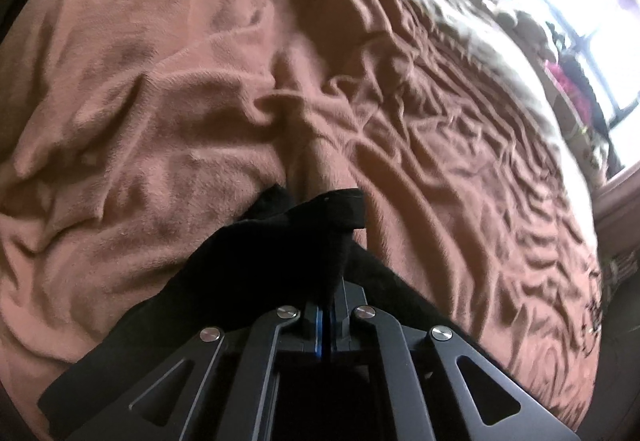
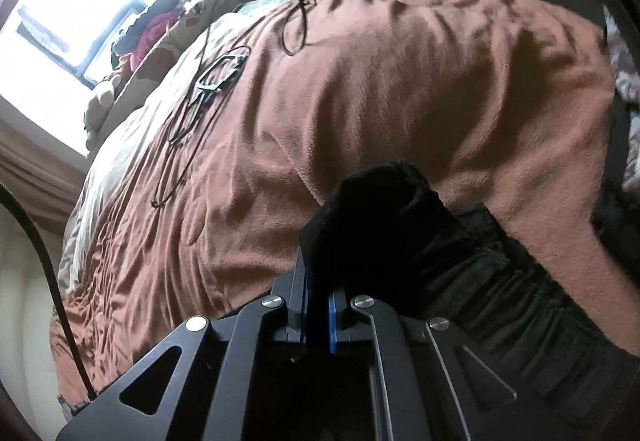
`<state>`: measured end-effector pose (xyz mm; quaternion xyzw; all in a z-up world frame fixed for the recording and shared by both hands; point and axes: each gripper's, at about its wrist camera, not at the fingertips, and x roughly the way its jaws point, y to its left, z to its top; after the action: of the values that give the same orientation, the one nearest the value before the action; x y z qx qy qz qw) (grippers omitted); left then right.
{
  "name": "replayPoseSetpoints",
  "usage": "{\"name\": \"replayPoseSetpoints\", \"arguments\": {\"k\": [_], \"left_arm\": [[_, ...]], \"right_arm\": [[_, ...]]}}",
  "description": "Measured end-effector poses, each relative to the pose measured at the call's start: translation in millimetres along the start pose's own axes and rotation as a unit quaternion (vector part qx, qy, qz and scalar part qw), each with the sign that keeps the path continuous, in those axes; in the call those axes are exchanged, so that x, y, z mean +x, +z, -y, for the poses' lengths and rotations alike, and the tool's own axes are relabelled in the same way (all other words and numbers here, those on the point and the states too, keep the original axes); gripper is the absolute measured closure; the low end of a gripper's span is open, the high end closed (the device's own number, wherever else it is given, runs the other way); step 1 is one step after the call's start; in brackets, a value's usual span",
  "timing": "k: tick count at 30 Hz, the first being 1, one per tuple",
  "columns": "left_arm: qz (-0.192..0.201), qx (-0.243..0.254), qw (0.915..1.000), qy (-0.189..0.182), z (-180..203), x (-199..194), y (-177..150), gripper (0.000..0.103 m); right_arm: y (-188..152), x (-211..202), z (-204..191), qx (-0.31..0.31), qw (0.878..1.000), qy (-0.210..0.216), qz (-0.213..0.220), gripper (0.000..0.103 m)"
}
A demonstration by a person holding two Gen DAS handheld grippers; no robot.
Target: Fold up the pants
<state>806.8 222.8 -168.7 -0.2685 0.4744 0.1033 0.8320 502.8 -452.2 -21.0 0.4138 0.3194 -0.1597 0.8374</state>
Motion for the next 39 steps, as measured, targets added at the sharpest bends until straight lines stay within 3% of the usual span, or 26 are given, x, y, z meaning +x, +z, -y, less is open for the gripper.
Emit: {"name": "replayPoseSetpoints", "arguments": {"k": [1,2,3,4,5,6,7,15,24,29,39], "left_arm": [[-0.001,0.004,1.0000,-0.003,0.7,-1.0,-0.6,0.097],[-0.003,0.008,0.9999,-0.013,1.5,-3.4,-0.5,0.086],[-0.002,0.015,0.9993,-0.033,2.0,-8.6,-1.1,0.067],[0.002,0.021,0.9988,-0.045,2.4,-13.7,-1.7,0.055],[0.008,0.027,0.9985,-0.048,2.9,-19.3,-2.7,0.029],[0.018,0.036,0.9983,-0.043,3.5,-26.4,-4.1,0.017],[0.027,0.043,0.9978,-0.043,3.4,-33.5,-5.7,0.016],[0.031,0.054,0.9967,-0.051,-18.4,-74.5,-22.0,0.016],[0.037,0.081,0.9948,-0.050,-48.9,-127.6,-53.4,0.016],[0.042,0.069,0.9948,-0.062,-67.1,-150.3,-72.2,0.016],[0.018,0.027,0.9963,-0.080,-106.0,-150.7,-111.2,0.048]], "right_arm": [[0.7,4.3,0.0,0.002,1.000,-0.002,-0.005,0.099],[0.9,6.6,0.7,0.003,1.000,-0.003,-0.009,0.094],[-0.1,6.7,1.1,0.006,1.000,0.003,-0.011,0.090],[0.3,4.8,0.6,0.007,1.000,0.016,-0.012,0.075],[0.3,1.9,-0.9,0.005,0.999,0.033,-0.013,0.050],[0.1,-1.3,-2.7,-0.001,0.999,0.046,-0.013,0.040],[-0.9,-7.1,-4.4,-0.011,0.998,0.054,-0.008,0.031],[-20.2,-45.9,-2.4,-0.058,0.995,0.086,-0.005,0.031],[-49.1,-98.6,11.8,-0.107,0.991,0.074,0.013,0.031],[-67.2,-125.1,16.8,-0.145,0.987,0.063,0.018,0.031],[-101.3,-170.4,33.4,-0.158,0.985,0.061,0.024,0.031]]}}
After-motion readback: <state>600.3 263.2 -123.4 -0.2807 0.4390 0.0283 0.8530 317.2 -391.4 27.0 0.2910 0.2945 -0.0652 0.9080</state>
